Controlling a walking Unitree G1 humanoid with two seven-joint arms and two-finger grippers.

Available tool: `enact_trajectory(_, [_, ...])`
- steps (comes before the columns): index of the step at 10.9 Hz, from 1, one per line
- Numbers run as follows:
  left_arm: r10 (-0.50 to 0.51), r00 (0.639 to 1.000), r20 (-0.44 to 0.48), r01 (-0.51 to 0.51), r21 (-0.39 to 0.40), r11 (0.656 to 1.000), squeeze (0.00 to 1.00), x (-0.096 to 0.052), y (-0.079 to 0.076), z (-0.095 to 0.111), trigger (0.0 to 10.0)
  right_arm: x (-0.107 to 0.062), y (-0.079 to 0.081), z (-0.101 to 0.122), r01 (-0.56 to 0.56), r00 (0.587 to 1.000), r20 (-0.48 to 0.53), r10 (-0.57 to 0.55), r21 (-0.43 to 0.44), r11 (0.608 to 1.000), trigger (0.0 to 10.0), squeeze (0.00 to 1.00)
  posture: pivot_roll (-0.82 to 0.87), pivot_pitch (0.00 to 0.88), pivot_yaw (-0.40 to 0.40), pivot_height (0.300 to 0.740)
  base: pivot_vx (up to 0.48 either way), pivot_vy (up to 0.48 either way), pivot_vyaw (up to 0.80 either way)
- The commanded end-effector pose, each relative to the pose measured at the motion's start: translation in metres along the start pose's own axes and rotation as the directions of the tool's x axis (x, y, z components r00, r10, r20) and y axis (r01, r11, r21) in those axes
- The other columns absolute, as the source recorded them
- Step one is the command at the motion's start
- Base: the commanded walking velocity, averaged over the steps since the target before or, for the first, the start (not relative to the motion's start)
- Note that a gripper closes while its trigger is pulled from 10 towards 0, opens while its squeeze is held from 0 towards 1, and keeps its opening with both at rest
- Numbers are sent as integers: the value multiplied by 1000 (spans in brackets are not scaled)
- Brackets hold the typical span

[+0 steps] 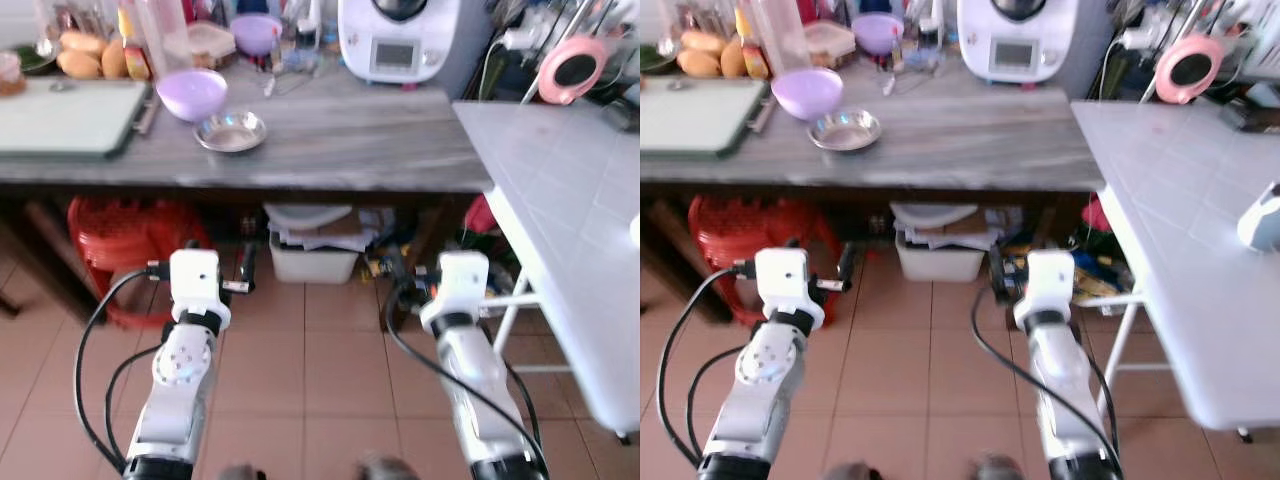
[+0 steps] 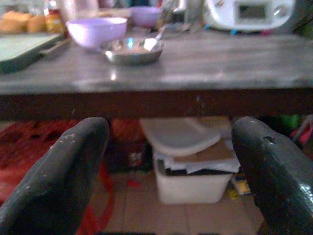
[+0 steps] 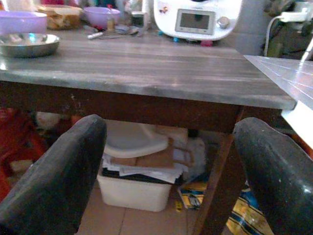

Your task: Setting the table

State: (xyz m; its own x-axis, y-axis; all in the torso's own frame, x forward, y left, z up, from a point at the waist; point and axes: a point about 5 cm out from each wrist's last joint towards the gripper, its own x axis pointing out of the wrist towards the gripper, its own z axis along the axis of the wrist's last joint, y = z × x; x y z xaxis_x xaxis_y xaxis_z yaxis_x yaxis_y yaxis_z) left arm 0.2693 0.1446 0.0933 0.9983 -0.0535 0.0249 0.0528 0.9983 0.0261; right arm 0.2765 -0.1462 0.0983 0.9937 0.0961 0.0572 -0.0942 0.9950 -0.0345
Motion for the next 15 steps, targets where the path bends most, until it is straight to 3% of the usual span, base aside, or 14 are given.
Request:
enact_trajectory(1, [-12, 1000, -8, 12, -9, 1000, 0, -1, -5, 0, 10000, -2, -8, 0, 27, 1000, -7, -27, -13, 1000, 10000, 0, -33, 73, 3, 740, 0, -341, 0])
enact_trajectory(7, [-21, 1000, 16, 21, -37, 999, 0, -2, -9, 12, 10000, 2, -7, 12, 15, 999, 35, -14, -24, 1000, 10000, 0, -29, 85, 6, 740, 0, -348, 0])
enact_trajectory(15, [-45, 999, -9, 45, -33, 998, 0, -5, -13, 10, 10000, 3, -10, 14, 26, 999, 31, -25, -32, 999, 10000, 0, -32, 119, 8, 740, 0, -368, 0])
